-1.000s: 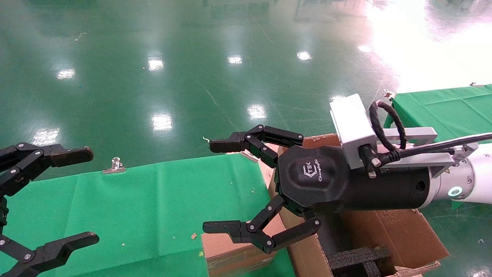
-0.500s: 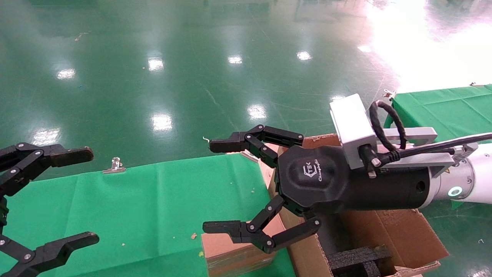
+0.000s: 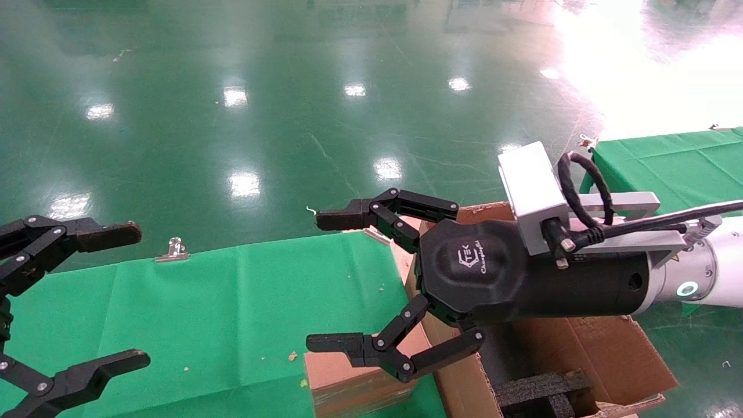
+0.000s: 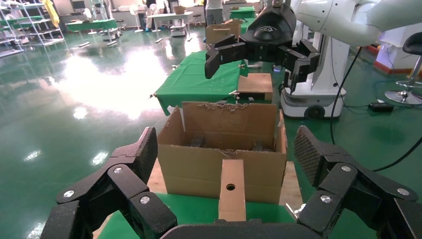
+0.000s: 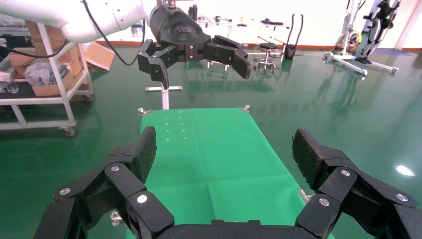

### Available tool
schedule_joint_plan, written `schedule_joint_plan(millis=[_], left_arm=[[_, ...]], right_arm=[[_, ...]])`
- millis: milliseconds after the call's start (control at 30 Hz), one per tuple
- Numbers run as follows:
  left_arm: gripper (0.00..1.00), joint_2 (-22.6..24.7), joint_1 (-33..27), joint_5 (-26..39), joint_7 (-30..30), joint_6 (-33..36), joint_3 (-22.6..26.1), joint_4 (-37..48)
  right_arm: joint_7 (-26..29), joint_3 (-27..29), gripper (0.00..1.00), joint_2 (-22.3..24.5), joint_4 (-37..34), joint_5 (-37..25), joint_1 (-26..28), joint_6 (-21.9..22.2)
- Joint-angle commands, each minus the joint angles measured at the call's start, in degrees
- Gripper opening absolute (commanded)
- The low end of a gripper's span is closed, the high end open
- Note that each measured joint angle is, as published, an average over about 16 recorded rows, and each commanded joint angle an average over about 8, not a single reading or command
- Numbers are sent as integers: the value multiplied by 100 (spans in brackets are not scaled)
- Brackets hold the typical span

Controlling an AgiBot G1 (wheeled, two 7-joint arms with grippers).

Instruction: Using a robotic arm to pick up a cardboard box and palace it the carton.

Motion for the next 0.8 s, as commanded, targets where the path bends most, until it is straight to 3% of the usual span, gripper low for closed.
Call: schedule_joint_plan(millis=[33,400,800], left_arm=[[0,0,0,0,0,0,0,0],[0,0,0,0,0,0,0,1],[0,0,-1,-1,1,0,2,1]], right_arm=[[1,-2,100,0,0,0,1,1],[-43,-120,100,-11,-106,-248,128,-111],[-108,-1309,100,-548,-554,-2219,1273,-457]])
